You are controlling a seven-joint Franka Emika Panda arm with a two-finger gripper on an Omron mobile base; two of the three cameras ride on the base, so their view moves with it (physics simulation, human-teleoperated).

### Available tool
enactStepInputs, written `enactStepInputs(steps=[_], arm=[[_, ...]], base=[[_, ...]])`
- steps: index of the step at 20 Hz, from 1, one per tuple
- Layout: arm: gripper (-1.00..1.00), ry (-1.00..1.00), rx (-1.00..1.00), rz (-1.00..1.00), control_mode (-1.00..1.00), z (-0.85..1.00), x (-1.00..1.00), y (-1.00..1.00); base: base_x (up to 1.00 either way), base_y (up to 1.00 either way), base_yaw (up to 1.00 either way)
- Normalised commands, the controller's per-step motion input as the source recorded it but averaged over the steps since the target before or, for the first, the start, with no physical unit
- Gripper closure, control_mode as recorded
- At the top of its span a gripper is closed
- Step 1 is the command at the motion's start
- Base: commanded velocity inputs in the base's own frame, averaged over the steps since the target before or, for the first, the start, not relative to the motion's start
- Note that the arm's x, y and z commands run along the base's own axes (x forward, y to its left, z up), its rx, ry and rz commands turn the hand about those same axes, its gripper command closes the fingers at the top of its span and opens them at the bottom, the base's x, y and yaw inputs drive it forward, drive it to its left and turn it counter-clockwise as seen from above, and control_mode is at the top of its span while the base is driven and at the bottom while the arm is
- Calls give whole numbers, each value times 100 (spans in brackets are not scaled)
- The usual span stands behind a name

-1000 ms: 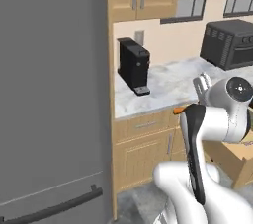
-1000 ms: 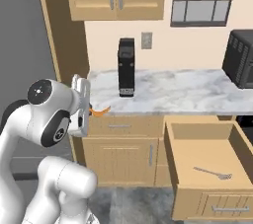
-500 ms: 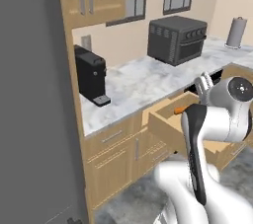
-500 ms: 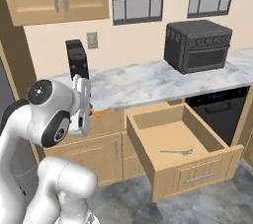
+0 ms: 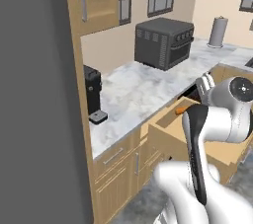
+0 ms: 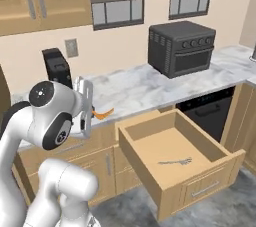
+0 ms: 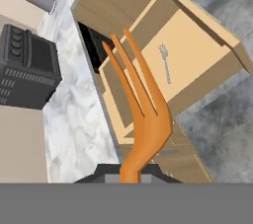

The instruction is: Organize the utensils by type. Pick up the wooden spoons from the counter and place them in the open cabinet. Then pick up the metallic utensils from the counter and place them in the open drawer.

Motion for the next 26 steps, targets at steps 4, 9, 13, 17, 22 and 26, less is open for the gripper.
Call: enactStepInputs(steps=[4, 9, 13, 17, 22, 26], arm=[[100, 0, 0, 0, 100, 0, 0, 0], [100, 0, 0, 0, 100, 0, 0, 0], [100, 0, 0, 0, 100, 0, 0, 0], [100, 0, 0, 0, 100, 0, 0, 0], [100, 0, 0, 0, 100, 0, 0, 0], [100, 0, 0, 0, 100, 0, 0, 0]], base=[[37, 2, -37], [42, 9, -39], [43, 13, -37], [41, 6, -36], [42, 2, -36], [43, 2, -34]])
